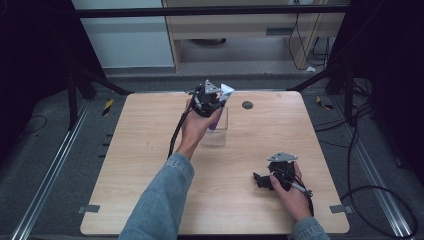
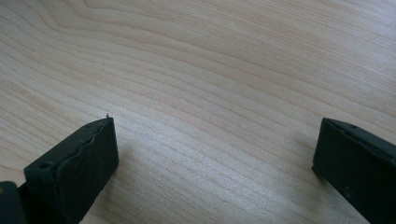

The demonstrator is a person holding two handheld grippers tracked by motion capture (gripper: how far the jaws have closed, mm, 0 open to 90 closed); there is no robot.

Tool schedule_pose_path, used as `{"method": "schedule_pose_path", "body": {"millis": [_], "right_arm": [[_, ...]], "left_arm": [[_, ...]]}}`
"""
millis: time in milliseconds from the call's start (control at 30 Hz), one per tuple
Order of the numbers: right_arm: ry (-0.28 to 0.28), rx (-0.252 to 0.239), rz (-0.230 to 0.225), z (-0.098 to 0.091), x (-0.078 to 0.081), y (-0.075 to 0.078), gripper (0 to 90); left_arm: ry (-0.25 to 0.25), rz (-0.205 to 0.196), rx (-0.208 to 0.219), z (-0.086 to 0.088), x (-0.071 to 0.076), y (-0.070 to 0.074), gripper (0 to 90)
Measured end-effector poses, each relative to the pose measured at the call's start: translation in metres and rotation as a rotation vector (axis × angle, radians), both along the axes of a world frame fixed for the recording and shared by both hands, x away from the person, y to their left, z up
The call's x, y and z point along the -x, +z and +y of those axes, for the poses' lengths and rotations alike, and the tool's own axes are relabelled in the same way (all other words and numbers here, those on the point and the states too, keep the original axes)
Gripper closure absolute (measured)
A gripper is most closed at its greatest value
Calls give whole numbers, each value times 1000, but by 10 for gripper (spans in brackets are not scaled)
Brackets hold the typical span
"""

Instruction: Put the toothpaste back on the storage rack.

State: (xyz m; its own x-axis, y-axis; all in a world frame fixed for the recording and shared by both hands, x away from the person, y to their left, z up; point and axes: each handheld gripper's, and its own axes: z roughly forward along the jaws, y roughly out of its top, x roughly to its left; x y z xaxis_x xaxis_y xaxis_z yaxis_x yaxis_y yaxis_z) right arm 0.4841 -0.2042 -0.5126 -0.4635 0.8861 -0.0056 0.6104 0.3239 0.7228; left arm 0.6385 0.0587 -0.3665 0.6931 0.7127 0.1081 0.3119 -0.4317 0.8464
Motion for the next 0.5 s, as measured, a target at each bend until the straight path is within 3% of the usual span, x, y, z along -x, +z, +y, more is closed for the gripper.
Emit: {"method": "schedule_pose_path", "body": {"millis": [500], "right_arm": [[0,0,0,0,0,0,3]], "left_arm": [[-9,-5,-23,-4,2,-8,792]]}}
